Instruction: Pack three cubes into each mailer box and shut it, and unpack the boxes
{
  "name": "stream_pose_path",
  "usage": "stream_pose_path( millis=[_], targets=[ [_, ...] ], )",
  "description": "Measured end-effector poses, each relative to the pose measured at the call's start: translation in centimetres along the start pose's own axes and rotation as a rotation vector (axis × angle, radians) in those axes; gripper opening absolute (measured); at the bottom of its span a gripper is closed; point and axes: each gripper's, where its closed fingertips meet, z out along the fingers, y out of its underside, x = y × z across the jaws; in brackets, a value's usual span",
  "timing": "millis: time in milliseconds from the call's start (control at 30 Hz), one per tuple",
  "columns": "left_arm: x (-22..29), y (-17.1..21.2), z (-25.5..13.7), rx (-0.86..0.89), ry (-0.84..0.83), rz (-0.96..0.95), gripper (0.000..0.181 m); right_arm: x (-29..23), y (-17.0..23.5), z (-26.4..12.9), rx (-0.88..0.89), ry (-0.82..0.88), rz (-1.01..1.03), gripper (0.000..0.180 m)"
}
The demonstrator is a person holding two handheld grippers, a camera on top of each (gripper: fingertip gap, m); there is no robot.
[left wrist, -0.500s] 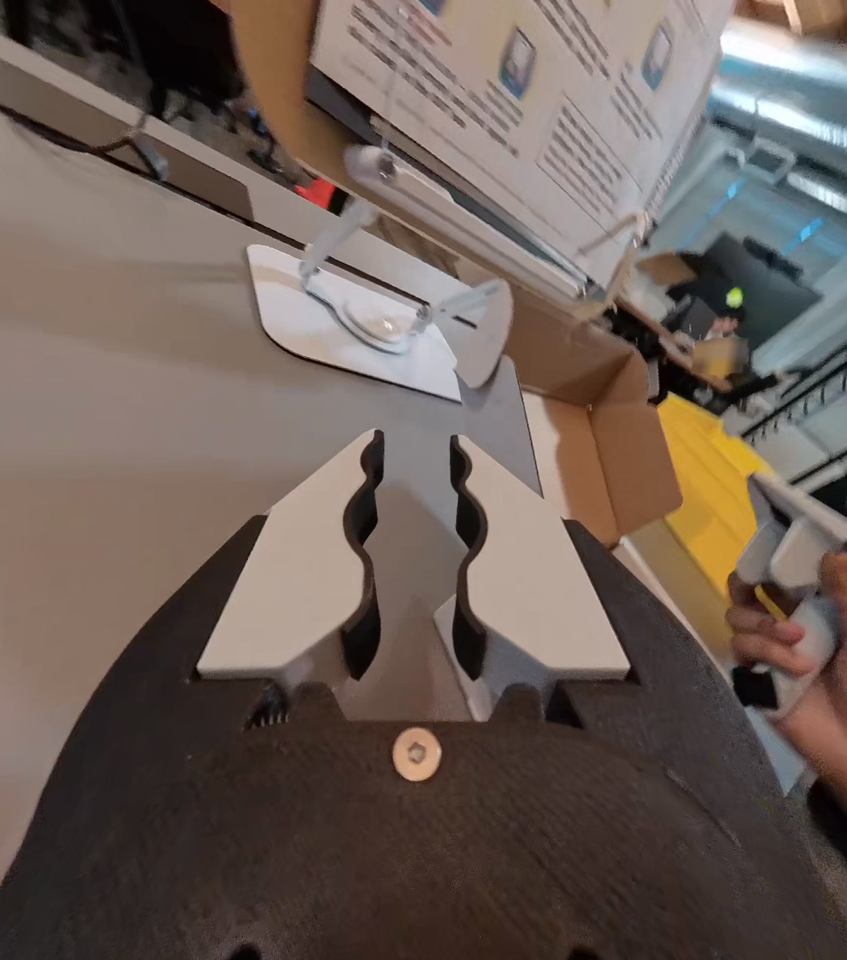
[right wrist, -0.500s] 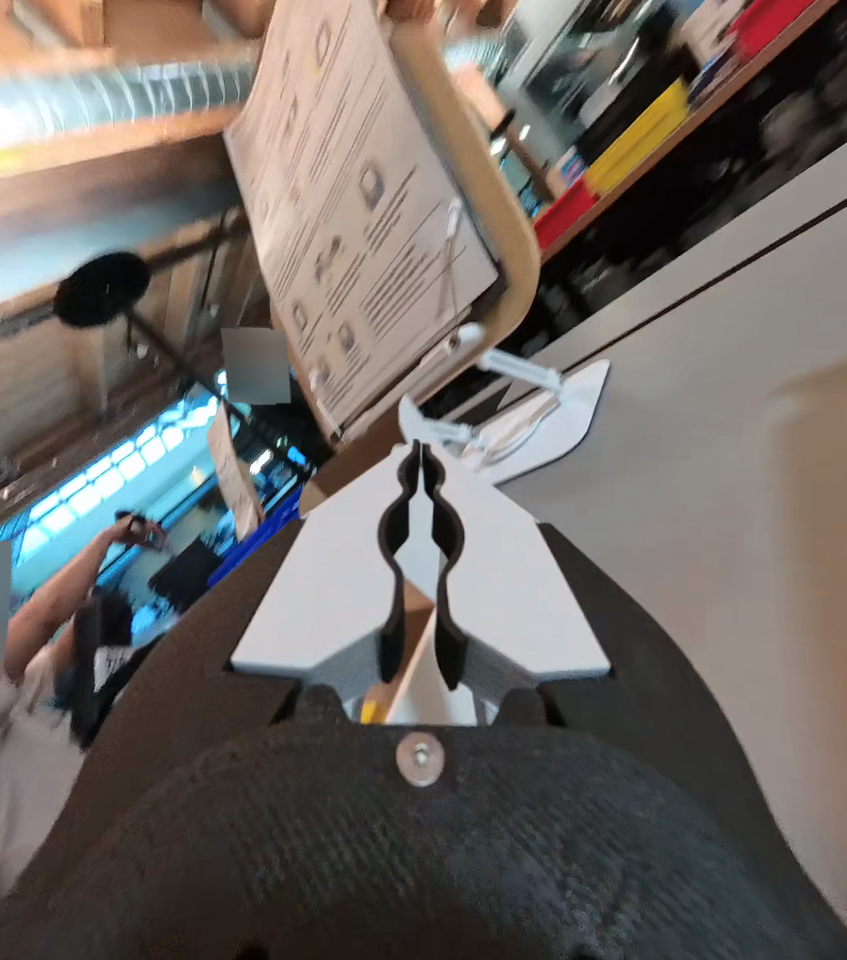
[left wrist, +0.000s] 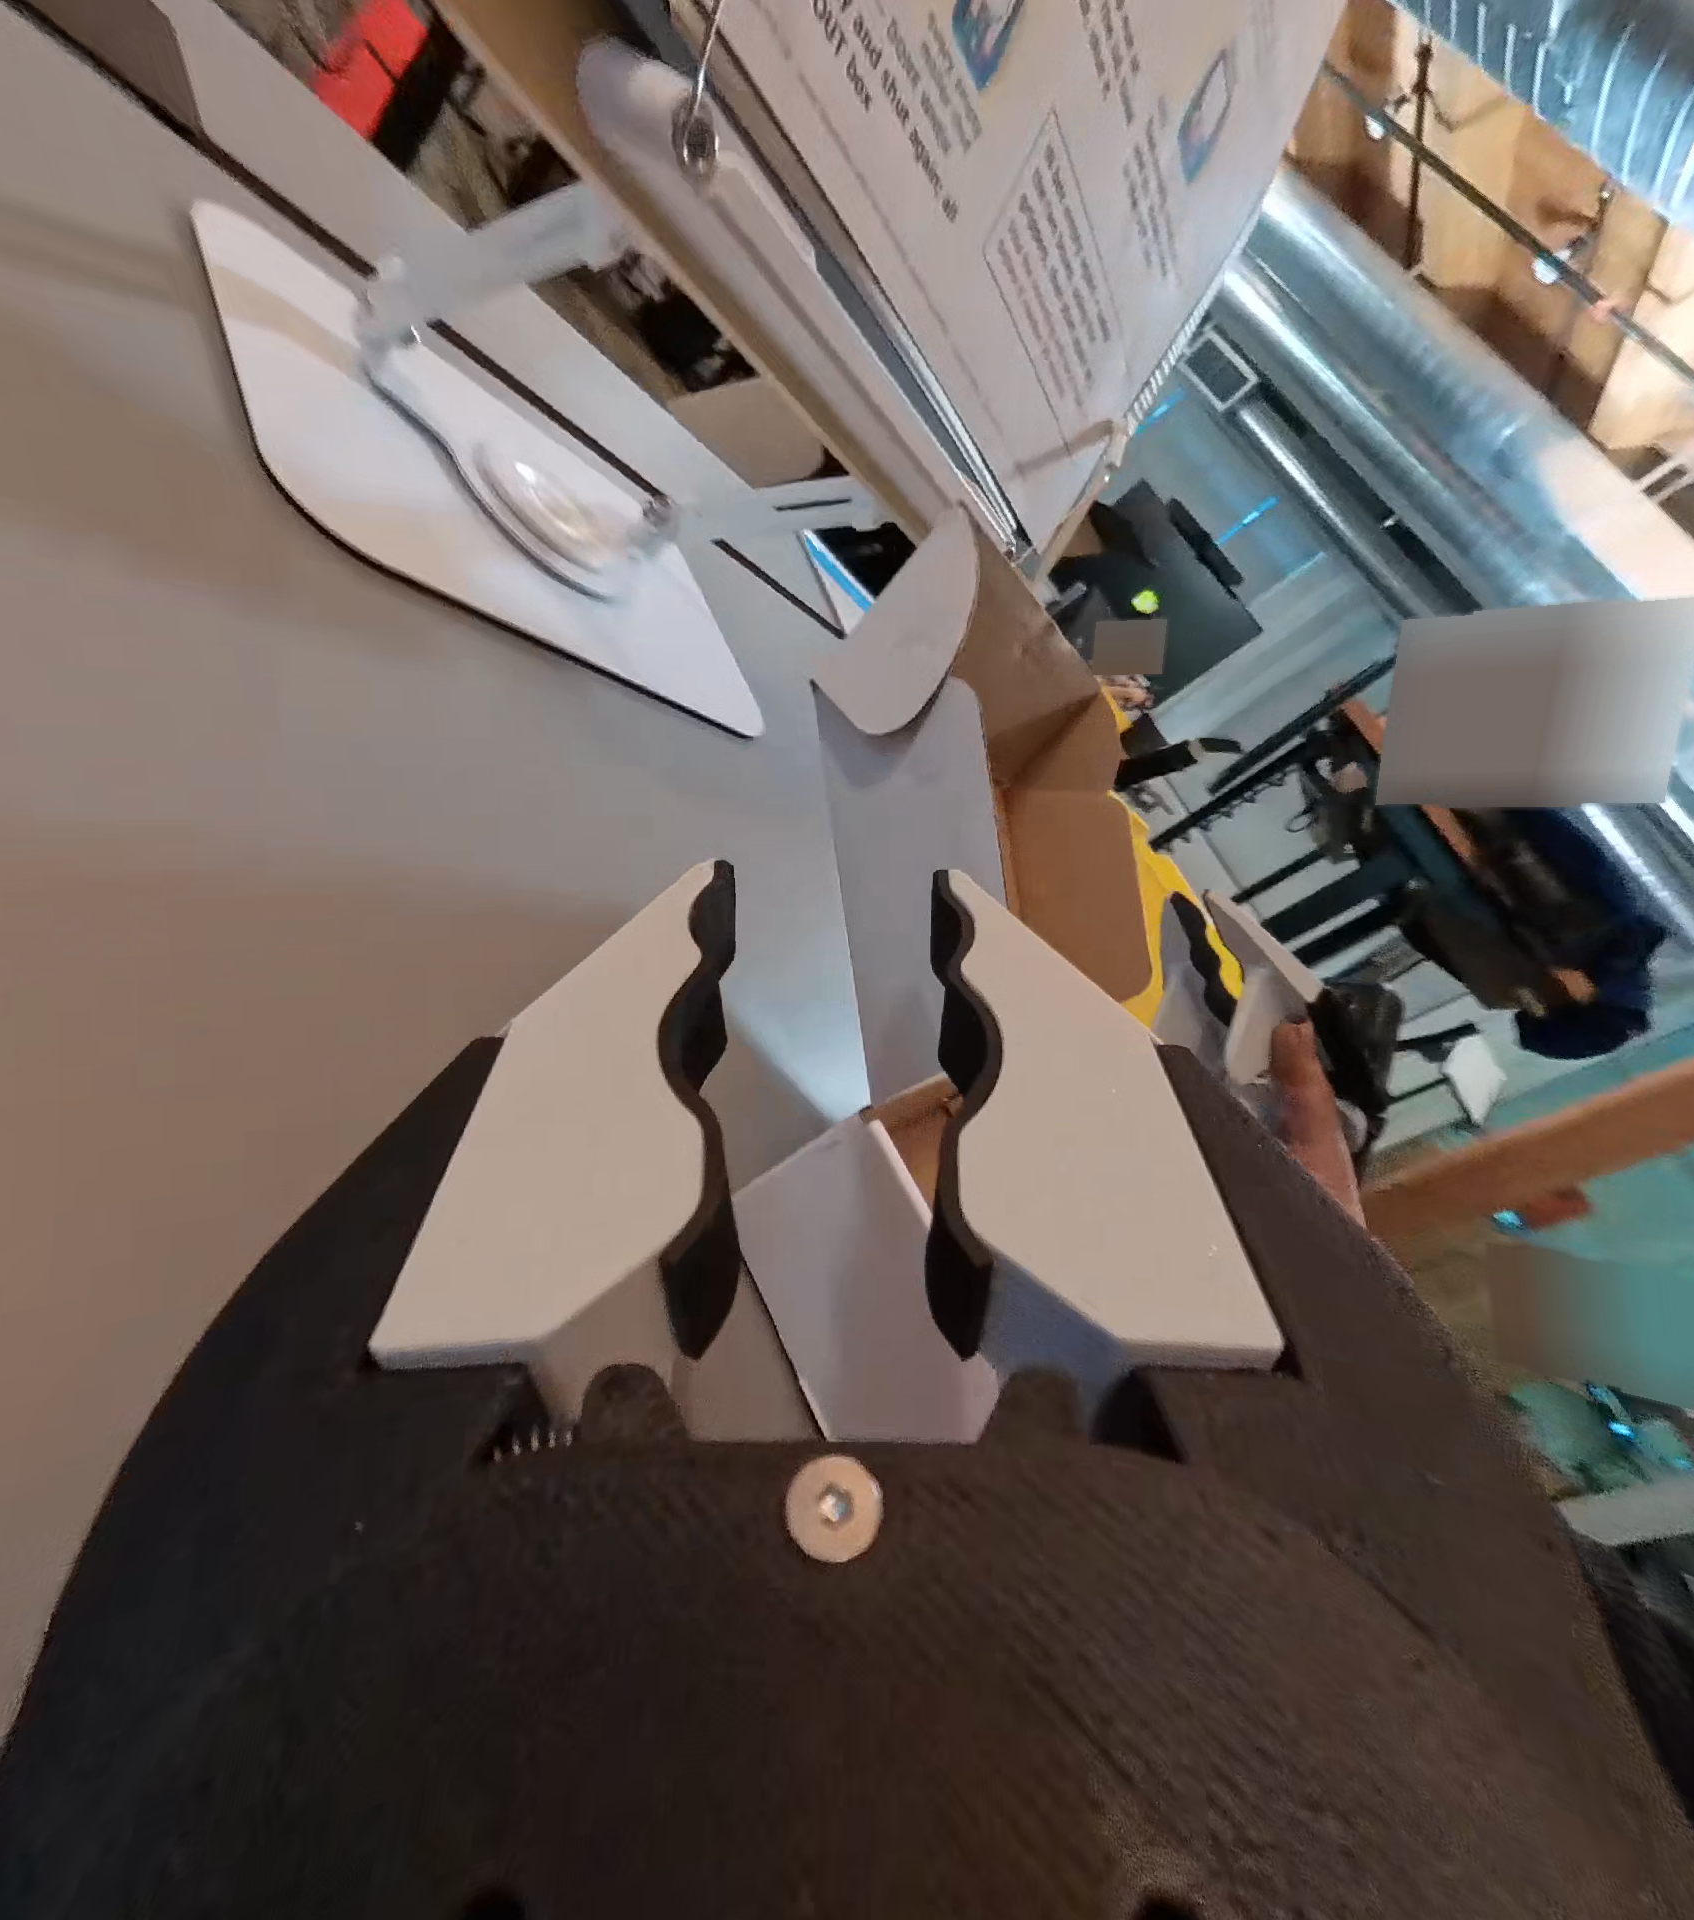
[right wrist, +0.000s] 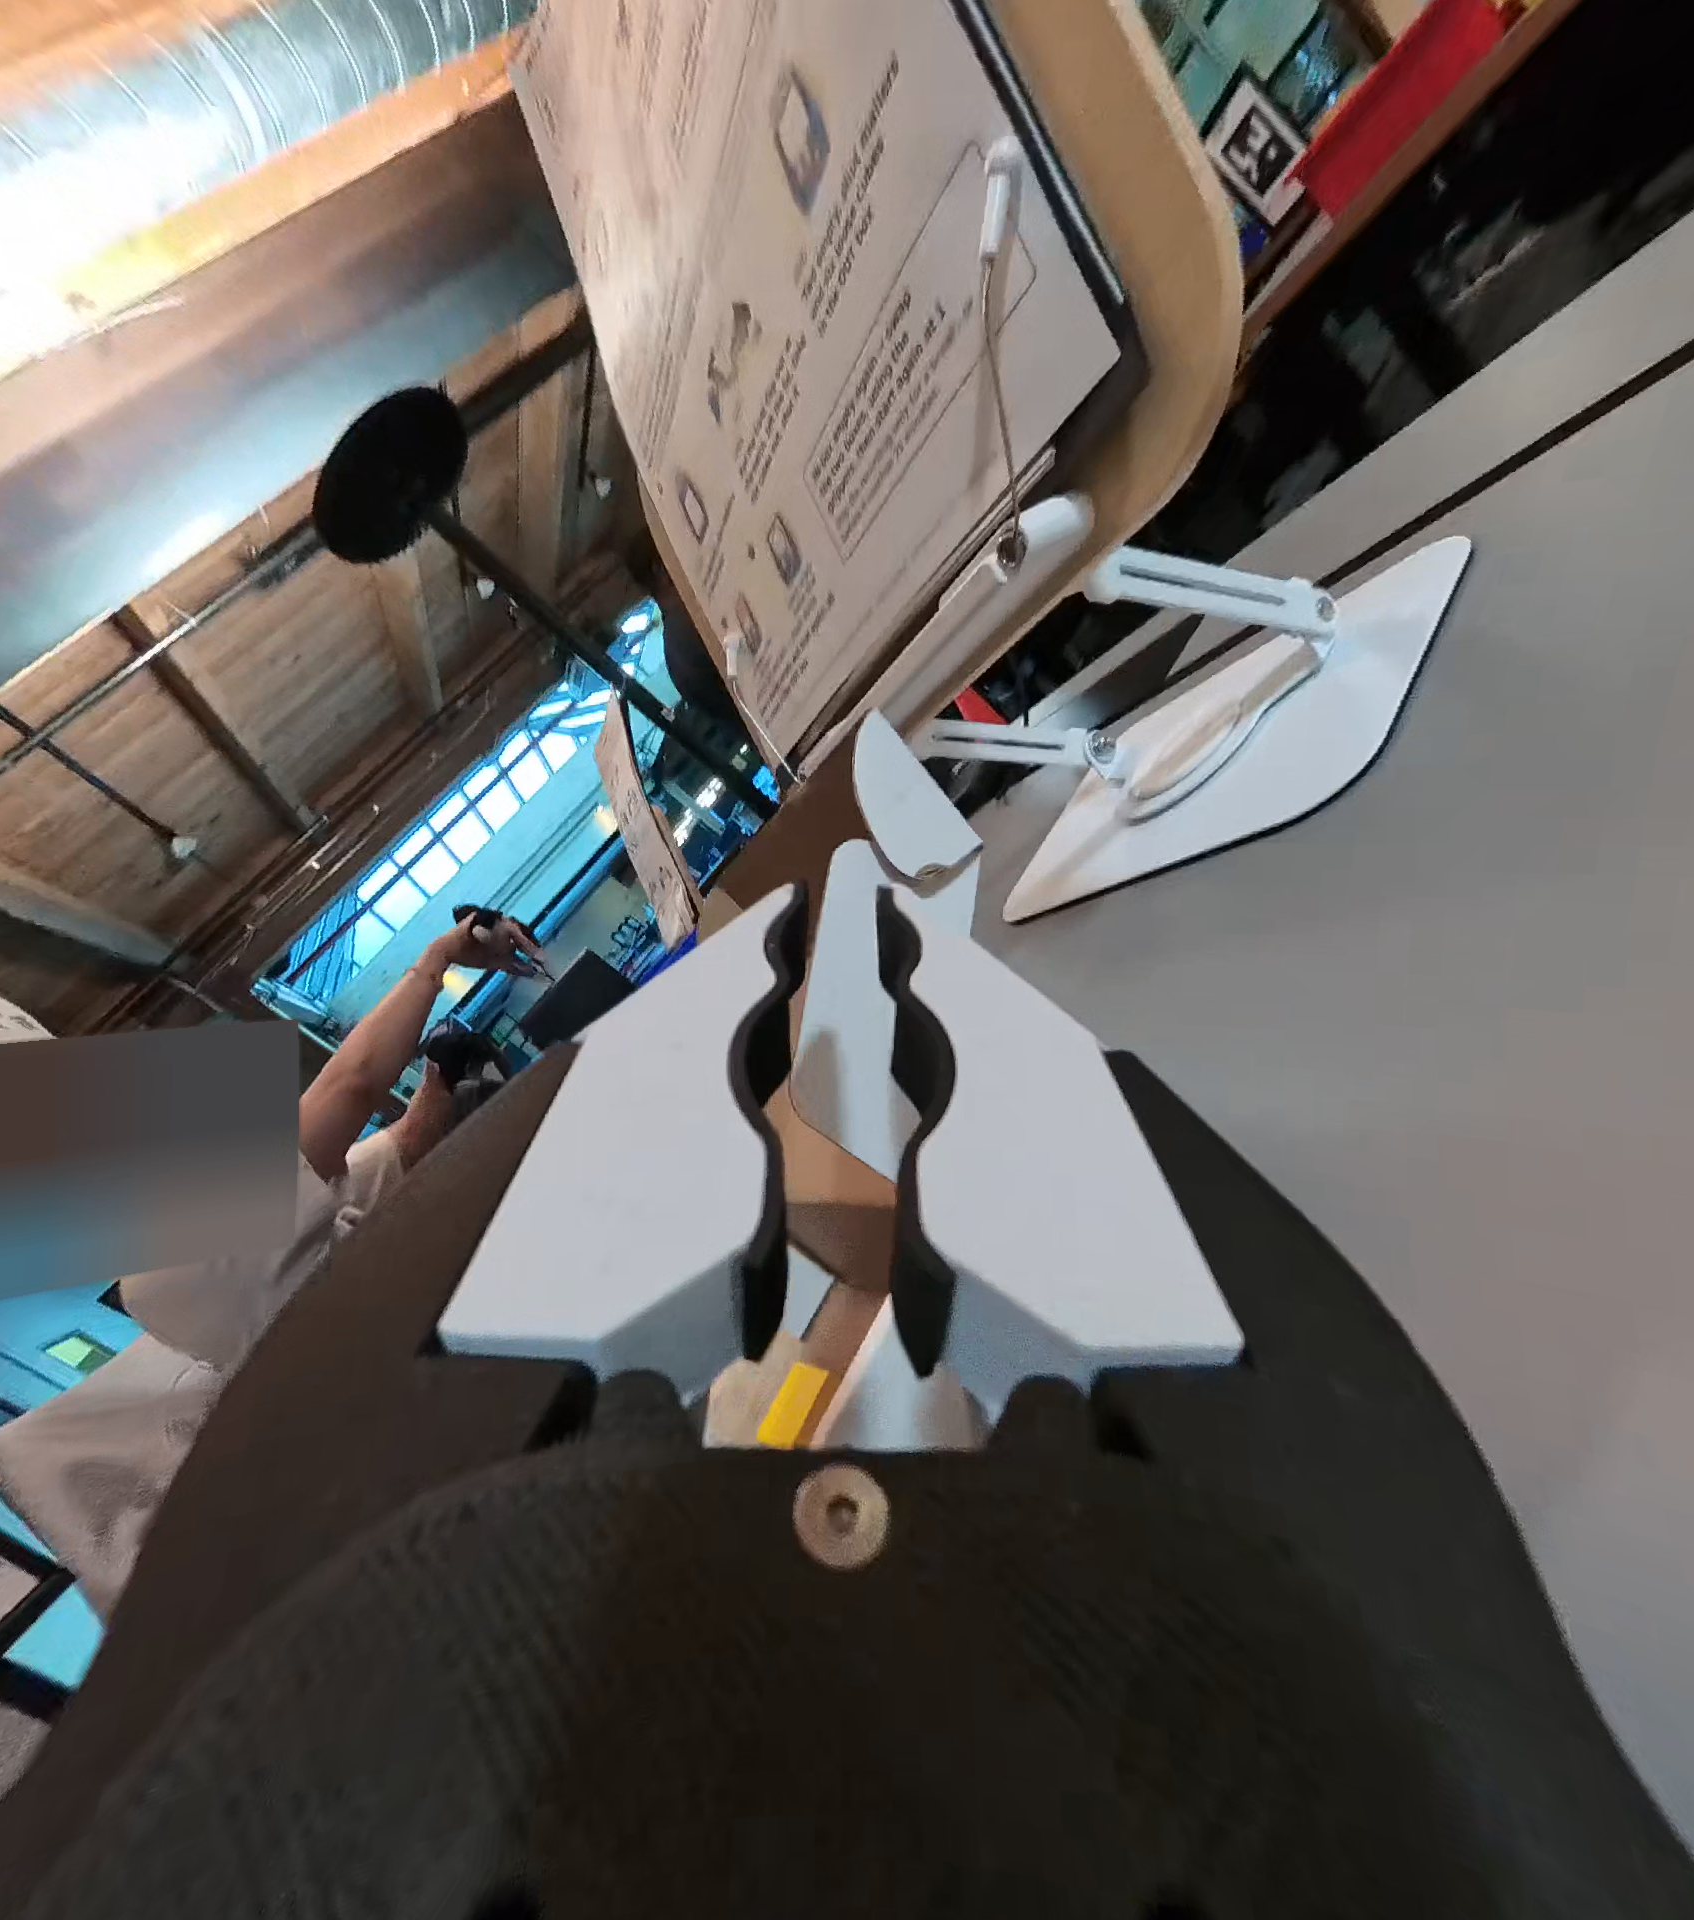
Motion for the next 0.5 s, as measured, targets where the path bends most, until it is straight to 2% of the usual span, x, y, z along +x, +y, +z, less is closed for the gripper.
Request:
stream_pose_path(
  millis=[133, 267, 500],
  targets=[
    [2.1, 0.5, 0.4, -0.005, 0.151, -0.071, 0.043, 0.1, 1.1, 0.3, -0.04, -0.019, 0.049, 0.013],
    [2.9, 1.7, 0.9, -0.067, 0.17, -0.023, 0.043, -0.5, 2.9, 1.2, -0.127, -0.065, 0.068, 0.019],
    [4.0, 2.6, 1.1, -0.107, 0.188, 0.044, 0.044, -1.4, 5.0, 1.6, -0.265, -0.032, -0.161, 0.022]
  ],
)
